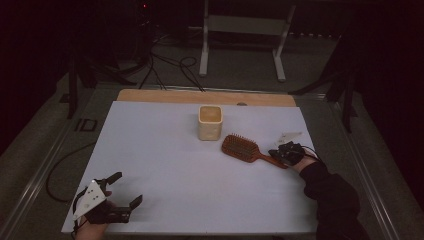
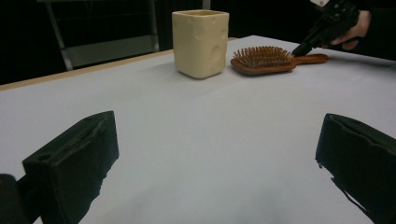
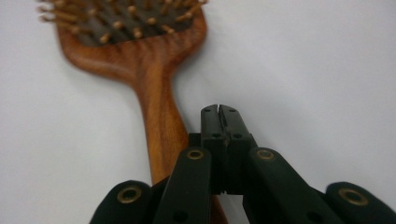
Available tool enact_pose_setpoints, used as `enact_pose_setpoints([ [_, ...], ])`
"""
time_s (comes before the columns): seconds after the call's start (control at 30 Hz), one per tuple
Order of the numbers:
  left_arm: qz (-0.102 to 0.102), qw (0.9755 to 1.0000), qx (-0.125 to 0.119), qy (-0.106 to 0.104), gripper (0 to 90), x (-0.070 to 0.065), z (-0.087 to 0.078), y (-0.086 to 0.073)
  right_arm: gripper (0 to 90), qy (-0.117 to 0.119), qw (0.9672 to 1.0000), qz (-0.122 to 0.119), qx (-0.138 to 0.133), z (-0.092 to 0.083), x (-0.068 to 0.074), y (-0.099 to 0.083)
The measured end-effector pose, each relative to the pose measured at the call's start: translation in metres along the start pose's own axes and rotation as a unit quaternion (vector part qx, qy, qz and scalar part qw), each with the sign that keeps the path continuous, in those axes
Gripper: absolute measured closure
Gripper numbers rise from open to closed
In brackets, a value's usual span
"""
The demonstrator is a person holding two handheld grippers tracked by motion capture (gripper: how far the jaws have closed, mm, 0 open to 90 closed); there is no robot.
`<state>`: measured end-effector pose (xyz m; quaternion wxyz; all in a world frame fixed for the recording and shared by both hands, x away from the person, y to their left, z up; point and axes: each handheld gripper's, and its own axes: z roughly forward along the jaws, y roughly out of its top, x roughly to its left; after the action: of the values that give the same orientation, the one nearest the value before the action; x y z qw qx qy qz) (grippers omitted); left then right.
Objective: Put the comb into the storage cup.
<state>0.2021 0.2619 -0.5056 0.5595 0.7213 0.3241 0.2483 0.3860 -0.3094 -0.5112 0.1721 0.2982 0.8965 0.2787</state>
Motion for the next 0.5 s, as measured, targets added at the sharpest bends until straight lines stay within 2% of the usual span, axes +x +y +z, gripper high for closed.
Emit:
enact_pose_setpoints([
  [0.13, 0.002, 1.0, 0.001, 0.0, 0.0, 0.0, 0.0, 0.0, 90.0, 0.003, 0.9999, 0.006, -0.01, -0.006, 0.006, -0.004],
  [0.5, 0.001, 1.0, 0.001, 0.0, 0.0, 0.0, 0.0, 0.0, 90.0, 0.014, 0.9996, 0.016, -0.02, -0.008, 0.019, -0.014],
])
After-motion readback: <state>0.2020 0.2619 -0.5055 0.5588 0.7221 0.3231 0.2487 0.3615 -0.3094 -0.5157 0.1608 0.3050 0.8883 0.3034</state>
